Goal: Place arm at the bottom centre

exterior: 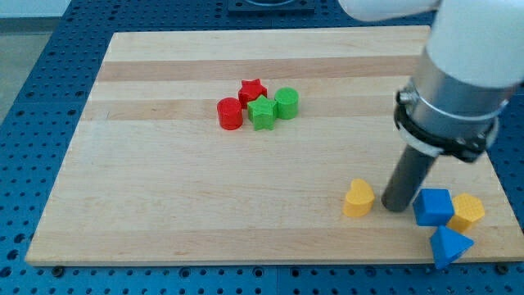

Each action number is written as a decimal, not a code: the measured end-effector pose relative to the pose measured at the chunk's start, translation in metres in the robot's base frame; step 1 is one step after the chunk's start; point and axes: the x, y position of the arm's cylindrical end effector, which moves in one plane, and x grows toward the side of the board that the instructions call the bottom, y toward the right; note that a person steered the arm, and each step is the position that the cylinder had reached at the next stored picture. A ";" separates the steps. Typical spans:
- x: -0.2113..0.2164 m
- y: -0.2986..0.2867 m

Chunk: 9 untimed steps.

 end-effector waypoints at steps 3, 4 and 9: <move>0.023 -0.049; 0.037 -0.051; 0.075 -0.167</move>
